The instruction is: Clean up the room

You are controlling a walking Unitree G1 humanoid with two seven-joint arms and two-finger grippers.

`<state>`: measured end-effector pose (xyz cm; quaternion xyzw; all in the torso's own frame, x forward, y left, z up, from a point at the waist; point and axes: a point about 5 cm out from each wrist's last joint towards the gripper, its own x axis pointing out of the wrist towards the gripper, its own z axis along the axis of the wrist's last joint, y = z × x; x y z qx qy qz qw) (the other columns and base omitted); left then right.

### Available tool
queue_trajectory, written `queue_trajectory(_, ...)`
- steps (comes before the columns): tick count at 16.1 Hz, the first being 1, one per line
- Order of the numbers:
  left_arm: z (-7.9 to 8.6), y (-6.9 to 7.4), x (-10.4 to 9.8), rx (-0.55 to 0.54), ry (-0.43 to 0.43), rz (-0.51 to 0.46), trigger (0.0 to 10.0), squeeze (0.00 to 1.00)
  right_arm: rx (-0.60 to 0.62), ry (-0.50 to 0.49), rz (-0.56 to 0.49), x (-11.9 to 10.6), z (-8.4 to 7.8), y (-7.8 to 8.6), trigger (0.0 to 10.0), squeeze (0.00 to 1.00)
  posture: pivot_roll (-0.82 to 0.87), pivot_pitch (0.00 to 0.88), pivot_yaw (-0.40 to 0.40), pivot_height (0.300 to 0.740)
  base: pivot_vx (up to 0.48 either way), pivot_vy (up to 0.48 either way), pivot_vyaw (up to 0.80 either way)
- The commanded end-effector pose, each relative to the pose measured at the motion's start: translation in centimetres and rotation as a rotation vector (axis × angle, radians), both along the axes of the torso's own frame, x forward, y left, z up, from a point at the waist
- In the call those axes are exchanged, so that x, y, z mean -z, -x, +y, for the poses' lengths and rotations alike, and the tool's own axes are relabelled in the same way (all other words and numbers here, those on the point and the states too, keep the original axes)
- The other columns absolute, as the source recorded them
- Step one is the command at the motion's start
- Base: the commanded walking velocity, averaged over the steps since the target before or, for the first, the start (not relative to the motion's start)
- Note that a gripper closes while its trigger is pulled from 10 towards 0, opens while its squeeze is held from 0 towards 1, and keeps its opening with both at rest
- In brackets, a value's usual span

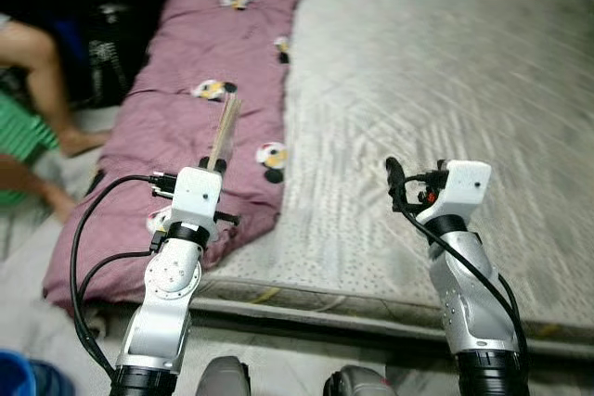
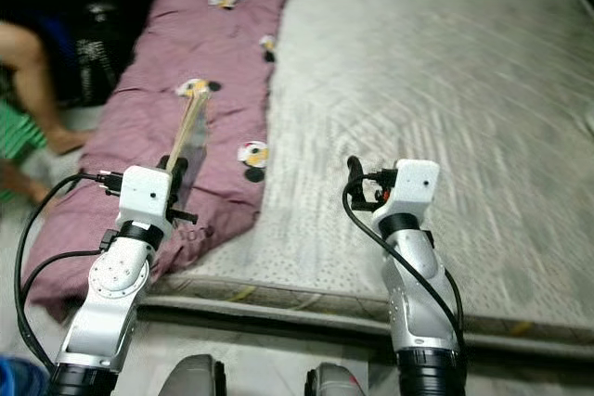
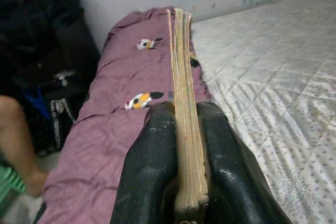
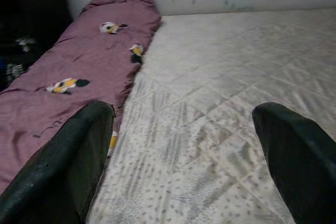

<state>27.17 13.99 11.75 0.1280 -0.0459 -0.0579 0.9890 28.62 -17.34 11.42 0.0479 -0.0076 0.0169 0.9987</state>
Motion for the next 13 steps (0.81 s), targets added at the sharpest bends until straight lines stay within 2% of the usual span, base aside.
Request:
queue_trajectory(1, -0.01, -0.02, -0.25, 0.011, -0.001, -0.010, 10.0, 0.00, 0.008, 0.017, 0.007, 0.30, -0.20, 0.17, 10.0, 0.00, -0.02, 0.057, 0.013, 0.740, 0.000, 0.000, 0.00)
queue_trajectory(3, -0.41, 0.21, 0.01, 0.020, 0.007, -0.002, 10.0, 0.00, 0.046, 0.028, 0.021, 0.42, -0.69, -0.11, 10.0, 0.00, -0.03, 0.058, 0.014, 0.740, 0.000, 0.000, 0.00)
queue_trajectory(8, -0.42, 0.05, -0.06, 0.027, 0.016, 0.002, 10.0, 0.00, 0.050, 0.025, 0.045, 0.77, -0.50, -0.10, 10.0, 0.00, -0.03, 0.069, 0.011, 0.740, 0.000, 0.000, 0.00)
queue_trajectory(11, -0.62, -0.18, -0.23, 0.042, 0.017, -0.004, 10.0, 0.00, 0.049, 0.028, 0.045, 0.79, -0.50, -0.03, 10.0, 0.00, -0.03, 0.074, 0.008, 0.740, 0.000, 0.000, -0.80)
queue_trajectory(13, -0.74, -0.18, -0.24, 0.050, 0.018, -0.002, 10.0, 0.00, 0.051, 0.031, 0.047, 0.88, -0.63, 0.04, 10.0, 0.00, -0.03, 0.078, 0.007, 0.740, 0.000, 0.000, -0.22)
